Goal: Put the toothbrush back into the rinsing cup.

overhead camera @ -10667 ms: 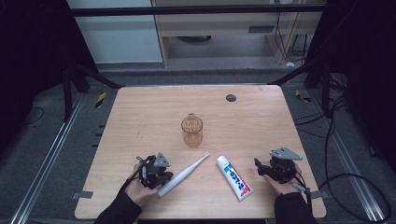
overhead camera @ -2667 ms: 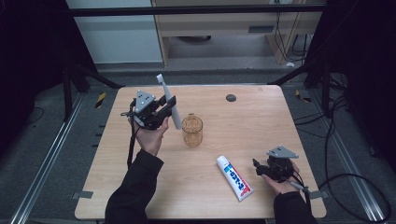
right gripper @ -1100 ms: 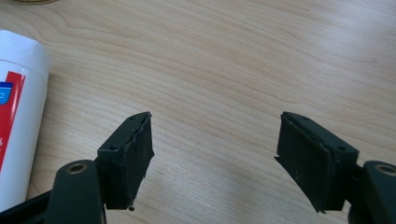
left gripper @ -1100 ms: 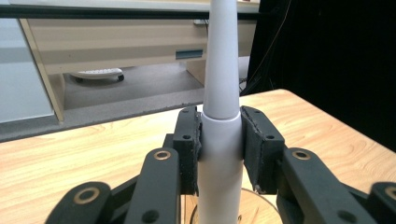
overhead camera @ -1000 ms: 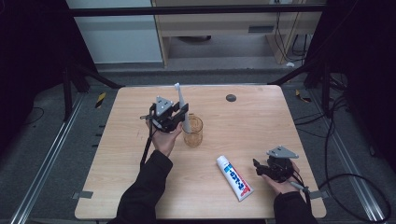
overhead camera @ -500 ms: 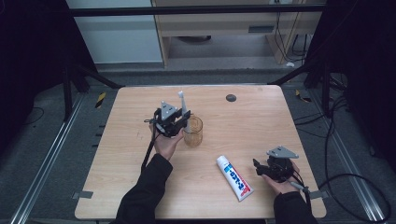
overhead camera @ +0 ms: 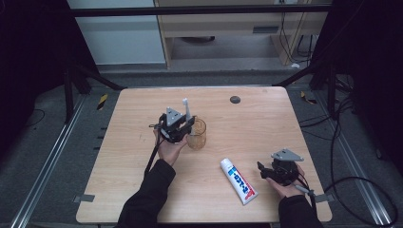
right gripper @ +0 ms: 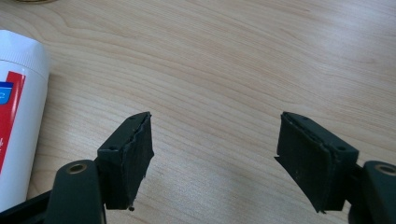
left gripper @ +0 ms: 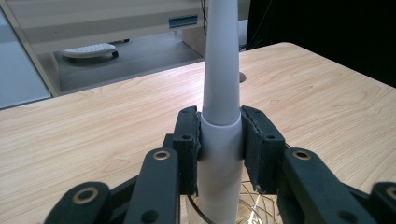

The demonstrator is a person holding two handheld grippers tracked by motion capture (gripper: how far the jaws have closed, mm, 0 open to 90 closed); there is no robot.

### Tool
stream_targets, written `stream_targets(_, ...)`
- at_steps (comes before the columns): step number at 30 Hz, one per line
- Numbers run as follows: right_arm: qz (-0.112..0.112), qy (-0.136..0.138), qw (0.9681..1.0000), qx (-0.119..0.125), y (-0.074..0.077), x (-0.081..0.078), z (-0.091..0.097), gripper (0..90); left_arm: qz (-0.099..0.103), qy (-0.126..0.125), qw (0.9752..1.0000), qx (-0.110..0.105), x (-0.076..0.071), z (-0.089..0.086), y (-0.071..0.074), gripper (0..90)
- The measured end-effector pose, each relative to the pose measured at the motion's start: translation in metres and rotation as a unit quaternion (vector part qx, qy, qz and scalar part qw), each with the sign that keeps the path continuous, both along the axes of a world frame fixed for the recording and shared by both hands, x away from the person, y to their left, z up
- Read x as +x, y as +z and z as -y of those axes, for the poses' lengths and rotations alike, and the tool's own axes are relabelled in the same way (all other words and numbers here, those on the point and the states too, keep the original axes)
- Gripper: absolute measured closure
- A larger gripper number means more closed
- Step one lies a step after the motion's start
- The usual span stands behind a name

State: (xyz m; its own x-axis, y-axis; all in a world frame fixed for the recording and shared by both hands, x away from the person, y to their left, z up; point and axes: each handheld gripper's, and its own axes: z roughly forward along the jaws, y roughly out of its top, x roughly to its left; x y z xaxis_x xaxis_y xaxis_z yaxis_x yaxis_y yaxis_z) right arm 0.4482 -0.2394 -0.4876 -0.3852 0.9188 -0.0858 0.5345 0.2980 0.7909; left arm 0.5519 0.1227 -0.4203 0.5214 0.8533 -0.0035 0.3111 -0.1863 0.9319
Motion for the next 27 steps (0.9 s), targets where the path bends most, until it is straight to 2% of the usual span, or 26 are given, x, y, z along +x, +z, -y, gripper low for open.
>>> stream_targets(2,0.000,0.000,1.0000,0.000,0.0000,0.0000,-0.0002,26.7,0.003,0.002,1.0000,0.004,-0.0005,-0.0007,-0.0004,67.3)
stream_targets(10,0.000,-0.001,1.0000,0.001,-0.0003,0.0000,-0.0007,26.6,0.007,-0.002,0.9999,-0.012,-0.0016,-0.0032,0.0000,62.1)
stream_targets(27,0.002,-0.001,1.0000,0.000,0.0002,-0.0001,-0.0008,26.5,0.007,-0.014,0.9998,-0.009,-0.0079,-0.0068,-0.0047,57.2)
